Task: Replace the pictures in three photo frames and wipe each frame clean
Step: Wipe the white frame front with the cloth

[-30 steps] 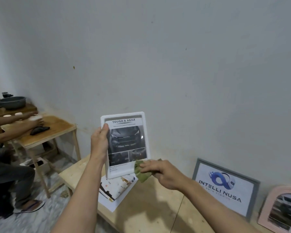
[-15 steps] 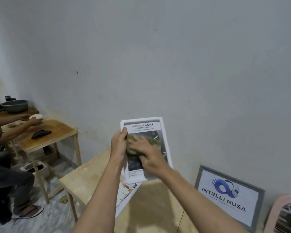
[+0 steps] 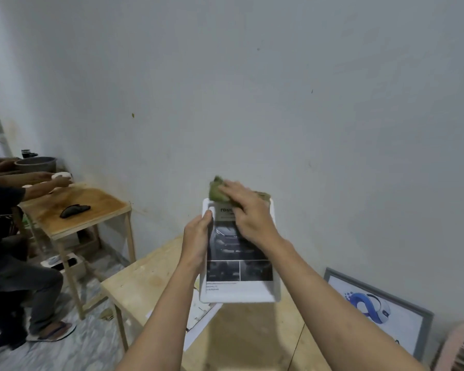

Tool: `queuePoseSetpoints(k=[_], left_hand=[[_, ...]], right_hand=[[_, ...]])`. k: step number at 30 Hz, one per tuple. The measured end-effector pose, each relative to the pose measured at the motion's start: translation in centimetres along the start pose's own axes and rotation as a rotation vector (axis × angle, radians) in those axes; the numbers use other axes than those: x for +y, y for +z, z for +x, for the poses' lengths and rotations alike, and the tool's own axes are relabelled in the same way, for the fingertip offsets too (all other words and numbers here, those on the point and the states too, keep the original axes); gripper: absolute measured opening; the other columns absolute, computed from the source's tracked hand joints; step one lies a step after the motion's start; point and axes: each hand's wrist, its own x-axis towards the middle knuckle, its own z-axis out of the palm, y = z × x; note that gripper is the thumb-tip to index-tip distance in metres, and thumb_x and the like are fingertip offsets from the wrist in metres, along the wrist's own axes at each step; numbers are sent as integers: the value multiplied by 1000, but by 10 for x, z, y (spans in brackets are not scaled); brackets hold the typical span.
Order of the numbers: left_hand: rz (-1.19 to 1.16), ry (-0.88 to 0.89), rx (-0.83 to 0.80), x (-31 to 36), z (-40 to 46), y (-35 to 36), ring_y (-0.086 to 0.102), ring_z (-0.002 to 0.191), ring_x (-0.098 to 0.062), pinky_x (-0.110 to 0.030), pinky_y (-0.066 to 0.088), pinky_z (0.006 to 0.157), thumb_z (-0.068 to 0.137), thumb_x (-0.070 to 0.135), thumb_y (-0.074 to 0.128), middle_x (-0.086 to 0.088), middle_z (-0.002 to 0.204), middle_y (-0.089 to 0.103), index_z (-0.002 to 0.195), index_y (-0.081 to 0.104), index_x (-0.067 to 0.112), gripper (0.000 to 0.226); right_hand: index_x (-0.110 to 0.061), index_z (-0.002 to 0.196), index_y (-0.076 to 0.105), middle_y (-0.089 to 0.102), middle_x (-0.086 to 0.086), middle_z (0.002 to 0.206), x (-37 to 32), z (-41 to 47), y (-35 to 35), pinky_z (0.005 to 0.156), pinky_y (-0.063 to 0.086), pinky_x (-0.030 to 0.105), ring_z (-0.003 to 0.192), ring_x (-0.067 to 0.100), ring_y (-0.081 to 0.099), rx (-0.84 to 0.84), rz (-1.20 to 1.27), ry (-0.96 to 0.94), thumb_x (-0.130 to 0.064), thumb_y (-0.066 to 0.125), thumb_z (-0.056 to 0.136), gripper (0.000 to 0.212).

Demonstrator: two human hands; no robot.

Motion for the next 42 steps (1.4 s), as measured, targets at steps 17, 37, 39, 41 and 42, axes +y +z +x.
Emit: queuePoseSetpoints(k=[17, 37, 39, 41, 42], left_hand=[[-63, -209, 246, 1, 7, -14, 73, 86, -40, -54, 58, 84, 96, 40, 50, -17, 91, 77, 92, 75, 5, 43], [43, 109, 193, -10, -4, 4, 71, 96, -26, -50, 57, 88, 101, 26, 48, -2, 99, 76, 101, 72, 25, 24], [59, 115, 175, -7, -2, 3, 72, 95, -24, -51, 58, 87, 102, 29, 47, -1, 100, 76, 99, 70, 30, 23], [47, 125, 183, -3, 2, 5, 72, 96, -23, -52, 58, 88, 100, 31, 48, 0, 101, 76, 98, 71, 34, 23], [46, 133, 194, -1, 4, 5, 72, 97, -23, -52, 57, 90, 99, 32, 49, 1, 100, 76, 97, 71, 34, 22]], right_hand=[[-30, 105, 70, 65, -11, 119, 25, -107, 33, 112, 32, 35, 121, 7, 53, -604, 92, 15, 2, 55, 82, 41], [-20, 139, 50, 39, 0, 150, 56, -15, 0, 118, 20, 37, 141, 24, 32, -38, -388, -52, 13, 44, 71, 75], [-18, 137, 52, 41, -1, 149, 64, -19, -9, 114, 31, 40, 141, 26, 33, -20, -391, -36, 16, 46, 70, 75], [-13, 129, 60, 51, 4, 142, 66, -29, -10, 107, 39, 42, 134, 29, 42, 5, -409, -131, 16, 51, 67, 69], [-11, 125, 63, 56, 5, 137, 68, -36, -9, 105, 41, 40, 130, 28, 46, 4, -413, -186, 16, 53, 64, 67]])
